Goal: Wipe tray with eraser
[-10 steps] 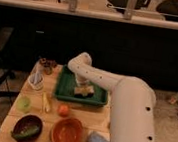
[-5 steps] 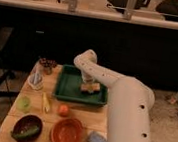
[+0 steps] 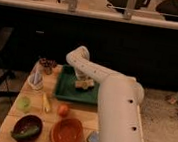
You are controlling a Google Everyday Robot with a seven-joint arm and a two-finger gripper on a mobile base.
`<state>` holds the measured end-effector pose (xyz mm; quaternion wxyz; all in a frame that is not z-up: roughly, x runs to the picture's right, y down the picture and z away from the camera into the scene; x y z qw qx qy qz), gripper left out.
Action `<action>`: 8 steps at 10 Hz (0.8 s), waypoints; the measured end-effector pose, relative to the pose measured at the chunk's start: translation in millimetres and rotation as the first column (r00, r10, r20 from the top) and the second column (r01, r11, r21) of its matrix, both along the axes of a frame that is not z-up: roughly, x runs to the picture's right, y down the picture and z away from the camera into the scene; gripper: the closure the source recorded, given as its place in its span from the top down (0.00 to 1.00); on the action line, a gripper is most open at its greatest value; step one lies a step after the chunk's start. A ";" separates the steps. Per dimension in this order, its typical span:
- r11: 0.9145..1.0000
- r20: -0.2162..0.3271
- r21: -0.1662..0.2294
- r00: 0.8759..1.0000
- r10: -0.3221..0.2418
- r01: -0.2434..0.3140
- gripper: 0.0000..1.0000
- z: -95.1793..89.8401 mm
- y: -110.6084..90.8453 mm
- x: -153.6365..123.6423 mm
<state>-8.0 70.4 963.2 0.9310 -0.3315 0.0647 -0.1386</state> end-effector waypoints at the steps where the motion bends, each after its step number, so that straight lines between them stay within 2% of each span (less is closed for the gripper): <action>1: 1.000 0.022 -0.009 0.999 -0.026 0.026 0.00 -0.3 5.8 -13.0; 3: 0.997 0.065 -0.024 0.995 -0.074 0.076 0.00 -8.2 21.3 -30.6; 5: 0.993 0.084 -0.032 0.990 -0.109 0.112 0.00 -24.6 36.9 -26.8; 8: 0.993 0.070 -0.028 0.991 -0.117 0.119 0.00 -41.3 42.5 -8.6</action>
